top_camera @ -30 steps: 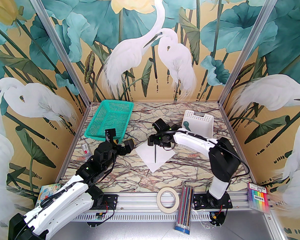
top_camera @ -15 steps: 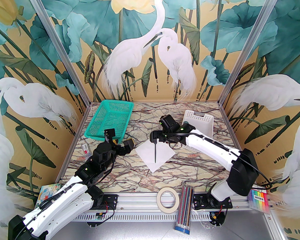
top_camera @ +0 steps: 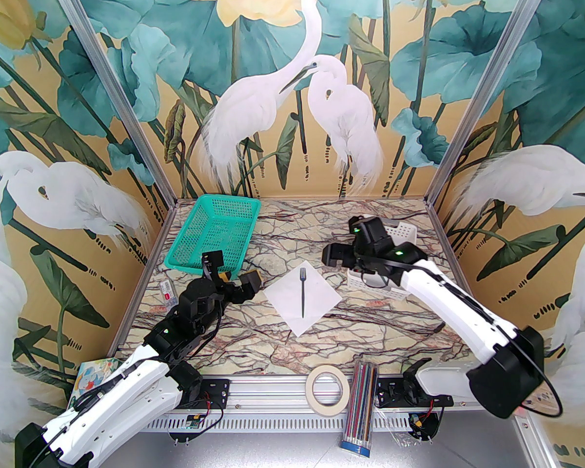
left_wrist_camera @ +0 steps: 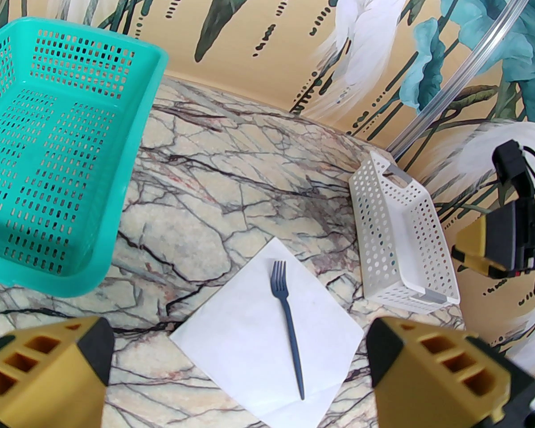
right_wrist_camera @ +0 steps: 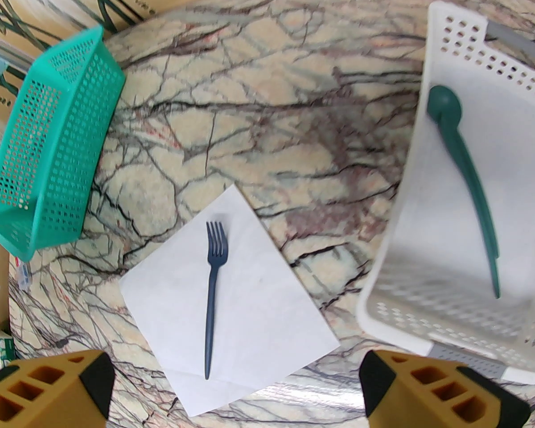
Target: Place the utensils on the paper napkin and roll it up
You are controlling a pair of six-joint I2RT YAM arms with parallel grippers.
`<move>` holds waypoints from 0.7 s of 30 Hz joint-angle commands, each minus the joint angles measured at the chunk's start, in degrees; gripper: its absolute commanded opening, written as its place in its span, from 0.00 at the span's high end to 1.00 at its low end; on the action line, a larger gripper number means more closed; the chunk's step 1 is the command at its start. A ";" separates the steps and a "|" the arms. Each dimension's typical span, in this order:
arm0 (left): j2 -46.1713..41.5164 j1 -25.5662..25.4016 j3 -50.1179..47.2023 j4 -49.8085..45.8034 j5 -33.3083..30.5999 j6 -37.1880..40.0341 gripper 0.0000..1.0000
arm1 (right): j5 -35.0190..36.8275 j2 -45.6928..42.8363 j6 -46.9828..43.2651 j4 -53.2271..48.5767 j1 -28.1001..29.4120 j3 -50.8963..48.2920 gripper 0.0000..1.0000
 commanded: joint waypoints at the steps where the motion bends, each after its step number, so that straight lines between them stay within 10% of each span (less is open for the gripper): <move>1: -0.80 -0.03 2.22 -1.31 0.76 1.28 0.01 | -0.81 -1.62 -3.58 -2.14 -2.98 -0.34 0.01; 21: -0.68 -0.04 3.77 0.76 0.66 3.71 0.01 | -2.57 6.87 -11.72 -5.10 -21.84 3.86 0.00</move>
